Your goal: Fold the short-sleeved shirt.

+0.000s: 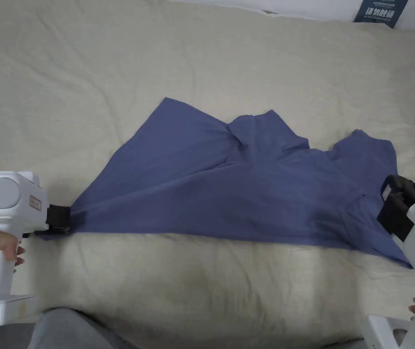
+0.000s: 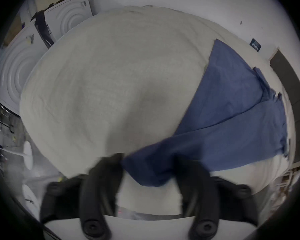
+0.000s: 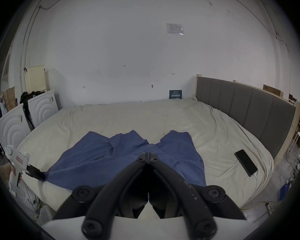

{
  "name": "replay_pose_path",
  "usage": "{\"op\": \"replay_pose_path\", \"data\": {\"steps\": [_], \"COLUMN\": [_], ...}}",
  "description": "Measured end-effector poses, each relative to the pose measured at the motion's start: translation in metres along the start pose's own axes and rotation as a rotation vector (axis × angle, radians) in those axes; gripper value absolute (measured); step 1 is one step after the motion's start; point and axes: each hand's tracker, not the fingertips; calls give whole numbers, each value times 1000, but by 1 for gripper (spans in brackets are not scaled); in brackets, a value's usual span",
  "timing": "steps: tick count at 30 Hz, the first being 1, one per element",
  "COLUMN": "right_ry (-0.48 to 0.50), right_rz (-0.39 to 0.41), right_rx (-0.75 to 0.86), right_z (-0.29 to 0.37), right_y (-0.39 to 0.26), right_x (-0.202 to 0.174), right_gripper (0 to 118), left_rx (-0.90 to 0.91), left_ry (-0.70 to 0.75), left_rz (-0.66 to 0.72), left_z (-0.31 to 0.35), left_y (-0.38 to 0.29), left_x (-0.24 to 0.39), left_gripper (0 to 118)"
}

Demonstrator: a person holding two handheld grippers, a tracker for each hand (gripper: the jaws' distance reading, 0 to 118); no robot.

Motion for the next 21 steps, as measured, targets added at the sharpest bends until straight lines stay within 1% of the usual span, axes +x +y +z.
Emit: {"op": "replay_pose_path", "data": {"steps": [1,2,4,6,8,11,12,13,14,15,16,17,18,19,21], "right_ry": [2,4,12,20,23,39,44,63,83,93,94,89,117,127,114], "right_rz": [2,4,2,-2,10,14,11,13,16,14,34,51,63,97,142], "right_rx": [-4,-7,-18,-40,-65,-130,-147,-192,-212,-238,-291,-318,-331,-368,-415], "right_z": [-2,2,2,-10,-11,-42,-50,-67,-78,-93,-110,-119,-130,-148,-184], "right_y": [0,-1,-1,-2,3,25,33,43,50,58,68,78,85,93,105], "right_x": [-1,1,0,3,6,12,15,21,25,28,28,17,13,9,3], "right_gripper": [1,1,1,1,1,3,12,39,70,95,118,118,118,118,118], "left_rx": [9,16,59,91,172,256,267,275,285,294,295,302,308,308,303], "left_ry": [-127,-141,-175,-94,-103,-128,-135,-134,-136,-140,-141,-141,-140,-137,-127], "left_rz": [67,104,93,51,60,103,108,111,117,123,128,135,141,144,142], "left_z": [3,4,8,12,25,46,51,56,56,58,59,60,59,58,57], "left_y": [0,1,1,3,0,-3,-4,-4,-5,-5,-5,-6,-7,-7,-6], "left_x": [-1,-1,2,7,7,8,8,8,9,9,10,10,10,11,12], "left_gripper": [43,38,6,6,6,6,6,6,6,6,6,6,6,6,6]}}
